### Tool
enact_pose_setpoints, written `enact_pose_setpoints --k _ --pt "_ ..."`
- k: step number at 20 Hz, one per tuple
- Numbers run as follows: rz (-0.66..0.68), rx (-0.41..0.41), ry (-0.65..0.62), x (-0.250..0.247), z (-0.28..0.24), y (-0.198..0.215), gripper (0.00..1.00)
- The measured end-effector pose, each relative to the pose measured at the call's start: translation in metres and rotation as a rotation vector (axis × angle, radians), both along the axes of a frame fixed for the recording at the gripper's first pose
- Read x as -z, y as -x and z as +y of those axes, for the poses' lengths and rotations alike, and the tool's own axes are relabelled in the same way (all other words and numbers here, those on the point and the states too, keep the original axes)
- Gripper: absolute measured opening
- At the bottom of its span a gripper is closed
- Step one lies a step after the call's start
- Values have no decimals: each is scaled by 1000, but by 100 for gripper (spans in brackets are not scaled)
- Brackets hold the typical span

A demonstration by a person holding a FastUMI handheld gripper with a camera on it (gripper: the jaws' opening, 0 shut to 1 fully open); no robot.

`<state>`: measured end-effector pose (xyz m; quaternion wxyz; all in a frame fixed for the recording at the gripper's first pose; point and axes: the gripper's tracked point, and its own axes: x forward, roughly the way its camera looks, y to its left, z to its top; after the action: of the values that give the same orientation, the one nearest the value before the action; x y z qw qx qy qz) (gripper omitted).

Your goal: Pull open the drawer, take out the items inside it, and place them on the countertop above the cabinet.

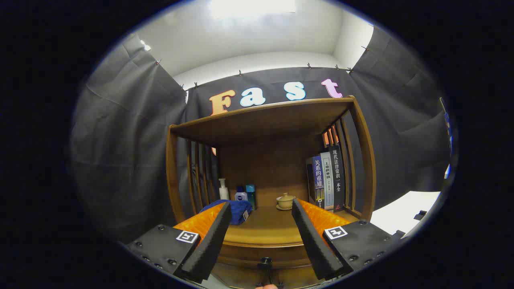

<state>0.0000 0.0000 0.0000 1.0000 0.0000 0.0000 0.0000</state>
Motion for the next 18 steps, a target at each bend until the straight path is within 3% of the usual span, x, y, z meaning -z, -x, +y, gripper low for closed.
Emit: enact_pose_setpoints --k 4,10,18 --pt "-14 -4 65 -5 6 3 98" --pt "12 -57 62 4 31 7 98" --pt "17 -43 58 1 26 8 97"
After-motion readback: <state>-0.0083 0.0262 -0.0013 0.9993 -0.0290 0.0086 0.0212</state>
